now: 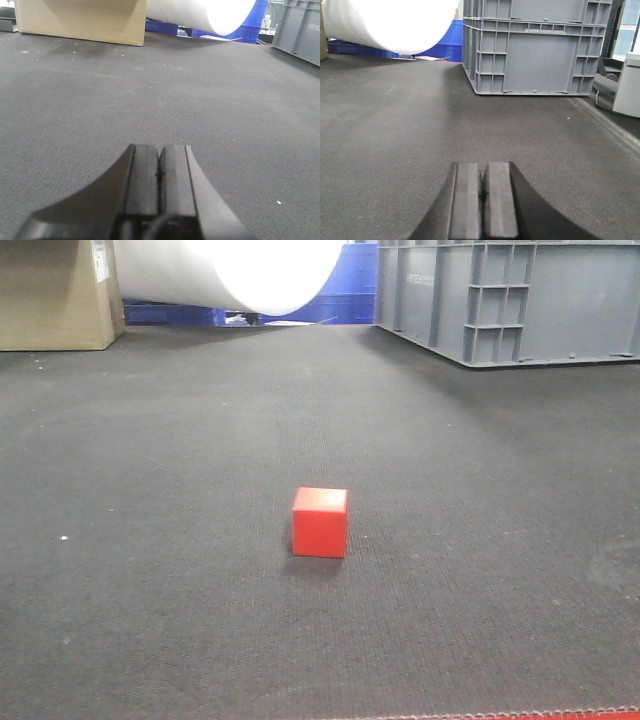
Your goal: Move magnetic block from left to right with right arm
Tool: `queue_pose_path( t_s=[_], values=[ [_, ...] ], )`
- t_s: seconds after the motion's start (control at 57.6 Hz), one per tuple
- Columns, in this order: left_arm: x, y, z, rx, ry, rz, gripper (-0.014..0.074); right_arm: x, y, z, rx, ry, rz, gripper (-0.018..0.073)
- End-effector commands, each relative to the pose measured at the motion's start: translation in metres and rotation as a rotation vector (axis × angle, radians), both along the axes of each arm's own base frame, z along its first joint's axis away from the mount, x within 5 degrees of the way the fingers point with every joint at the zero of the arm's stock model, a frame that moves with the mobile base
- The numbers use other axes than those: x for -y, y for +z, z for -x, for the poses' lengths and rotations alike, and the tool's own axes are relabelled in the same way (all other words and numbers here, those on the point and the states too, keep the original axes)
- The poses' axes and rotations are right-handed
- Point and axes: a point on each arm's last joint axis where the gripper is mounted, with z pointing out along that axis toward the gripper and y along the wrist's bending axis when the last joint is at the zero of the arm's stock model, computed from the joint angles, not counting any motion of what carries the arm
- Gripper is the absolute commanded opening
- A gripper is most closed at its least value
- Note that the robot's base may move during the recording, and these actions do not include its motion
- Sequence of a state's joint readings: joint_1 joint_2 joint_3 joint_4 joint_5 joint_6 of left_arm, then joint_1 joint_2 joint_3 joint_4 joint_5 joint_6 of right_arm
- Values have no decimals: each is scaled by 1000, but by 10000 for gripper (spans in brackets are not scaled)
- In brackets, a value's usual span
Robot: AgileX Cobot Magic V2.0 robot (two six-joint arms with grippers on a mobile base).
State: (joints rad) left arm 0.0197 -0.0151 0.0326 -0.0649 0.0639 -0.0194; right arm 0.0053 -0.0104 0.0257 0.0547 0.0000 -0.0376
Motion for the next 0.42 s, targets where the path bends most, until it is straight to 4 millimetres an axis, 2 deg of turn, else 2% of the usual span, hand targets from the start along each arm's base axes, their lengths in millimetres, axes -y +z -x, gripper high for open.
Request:
queue_pose_path(
  t_s=[0.0, 0.399],
  values=[
    [0, 5, 1, 83, 5, 3, -117, 1, 7, 2, 100, -11, -1, 54],
    [0, 5, 1, 83, 5, 3, -117, 1, 7, 2, 100, -11, -1, 54]
  ],
)
